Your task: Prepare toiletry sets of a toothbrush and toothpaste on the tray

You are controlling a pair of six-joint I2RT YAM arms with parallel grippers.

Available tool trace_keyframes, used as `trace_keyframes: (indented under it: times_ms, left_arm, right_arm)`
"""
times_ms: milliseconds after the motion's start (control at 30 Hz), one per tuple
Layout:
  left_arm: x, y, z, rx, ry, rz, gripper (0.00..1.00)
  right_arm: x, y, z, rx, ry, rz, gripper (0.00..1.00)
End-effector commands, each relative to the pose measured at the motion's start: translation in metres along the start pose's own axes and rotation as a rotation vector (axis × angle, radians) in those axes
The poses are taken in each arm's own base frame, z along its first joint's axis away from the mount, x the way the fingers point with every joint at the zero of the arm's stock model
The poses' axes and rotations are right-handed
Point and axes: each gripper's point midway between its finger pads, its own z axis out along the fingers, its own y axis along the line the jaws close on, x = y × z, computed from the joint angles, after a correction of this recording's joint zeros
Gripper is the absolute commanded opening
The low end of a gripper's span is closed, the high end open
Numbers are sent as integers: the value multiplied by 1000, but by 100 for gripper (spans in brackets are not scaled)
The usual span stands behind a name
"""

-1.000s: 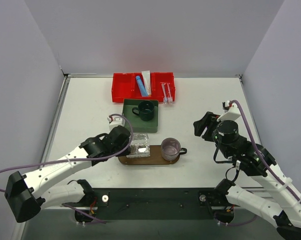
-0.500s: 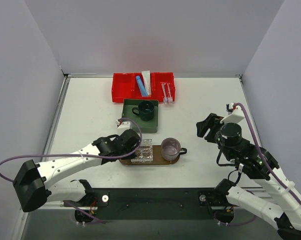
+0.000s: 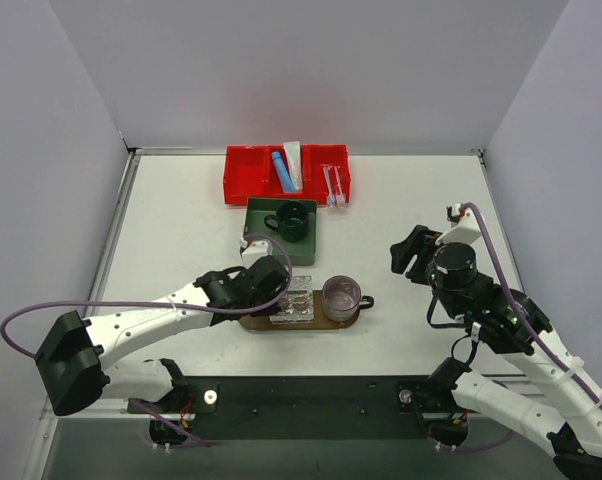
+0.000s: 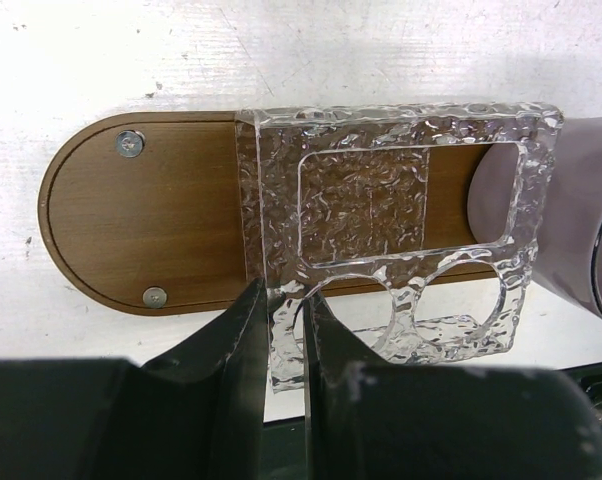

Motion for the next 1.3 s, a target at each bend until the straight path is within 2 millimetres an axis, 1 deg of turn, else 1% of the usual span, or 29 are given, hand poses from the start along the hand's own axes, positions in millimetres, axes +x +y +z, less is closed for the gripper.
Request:
trace_keyframes:
  times_ms: [0, 167, 333, 800, 1133, 1167, 1233, 1267]
  left_arm:
    - [-16, -29, -5, 75, -40, -56, 0]
    - [-12, -32, -3, 75, -25, -56, 0]
    - [-8, -39, 0, 85, -12, -55, 0]
    - [-2, -39, 1, 69, -1, -38, 0]
    - [-5, -39, -2, 60, -8, -36, 0]
    - [-5, -39, -2, 58, -8, -35, 0]
    - [-5, -39, -2, 56, -6, -34, 4]
    - [-5, -38, -3, 53, -4, -35, 10]
  right_arm:
    - [0, -8, 4, 44, -8, -25, 57]
    - [0, -8, 5, 47, -9, -26, 57]
    - [2, -8, 6, 51, -4, -29, 57]
    - [4, -10, 6, 53, -2, -30, 57]
    - [4, -9, 5, 48, 0, -31, 59]
    - [4, -9, 5, 49, 1, -32, 59]
    - [5, -9, 5, 46, 3, -32, 59]
    - [5, -9, 5, 46, 3, -32, 59]
